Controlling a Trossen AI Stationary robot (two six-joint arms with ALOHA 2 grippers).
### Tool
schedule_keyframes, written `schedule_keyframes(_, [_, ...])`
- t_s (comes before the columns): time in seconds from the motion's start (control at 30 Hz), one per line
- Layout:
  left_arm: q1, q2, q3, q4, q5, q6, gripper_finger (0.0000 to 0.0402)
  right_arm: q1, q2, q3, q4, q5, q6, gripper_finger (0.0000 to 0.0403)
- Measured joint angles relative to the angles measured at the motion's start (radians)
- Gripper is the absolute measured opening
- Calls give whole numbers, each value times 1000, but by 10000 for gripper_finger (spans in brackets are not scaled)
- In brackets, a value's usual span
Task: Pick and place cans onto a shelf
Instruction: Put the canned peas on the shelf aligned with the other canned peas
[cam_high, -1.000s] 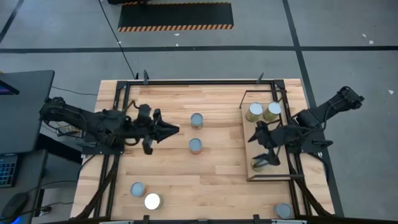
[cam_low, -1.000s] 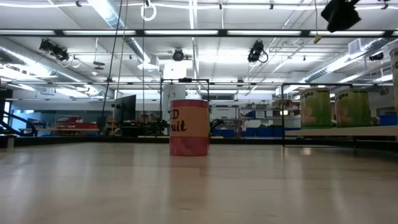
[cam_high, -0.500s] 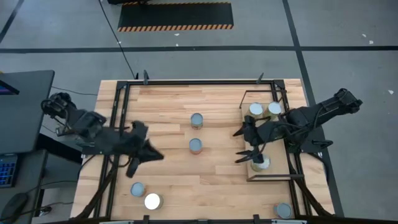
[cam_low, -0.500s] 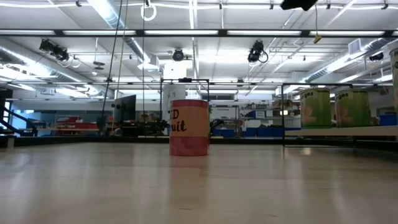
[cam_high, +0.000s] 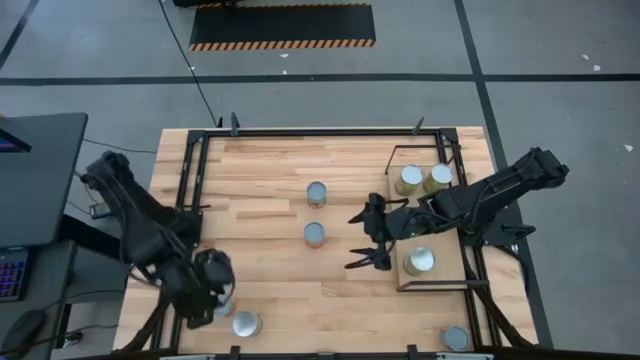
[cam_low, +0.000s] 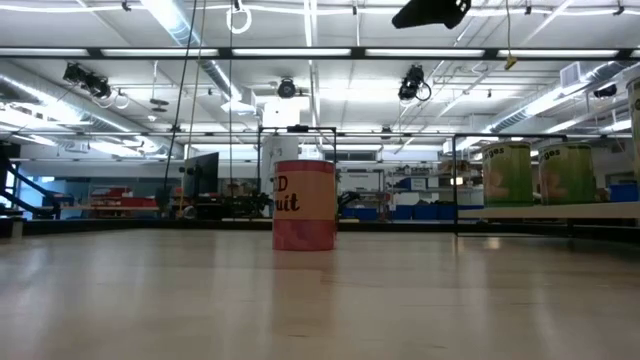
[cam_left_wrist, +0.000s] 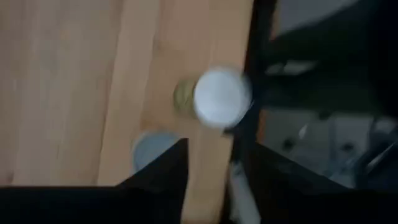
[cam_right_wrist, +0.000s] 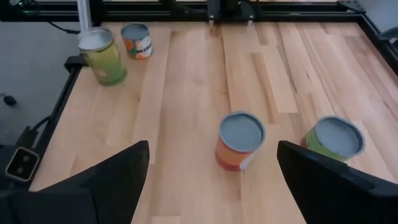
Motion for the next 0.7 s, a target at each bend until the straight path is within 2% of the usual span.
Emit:
schedule_keyframes(0.2, [-37,111,-90,118,91,91,259,-39,2,0,28,0,3,362])
schedule_keyframes(0.3, [-45,181,-104,149,117,162,290,-56,-1,0,34,0,1,362])
schedule_keyframes(0.43, [-49,283,-106,164,122,234,298,-71,1,0,40,-6,0,362])
schedule_keyframes(0.7, [-24,407,-106,311,103,242,284,-72,2,0,40,-27,0,362])
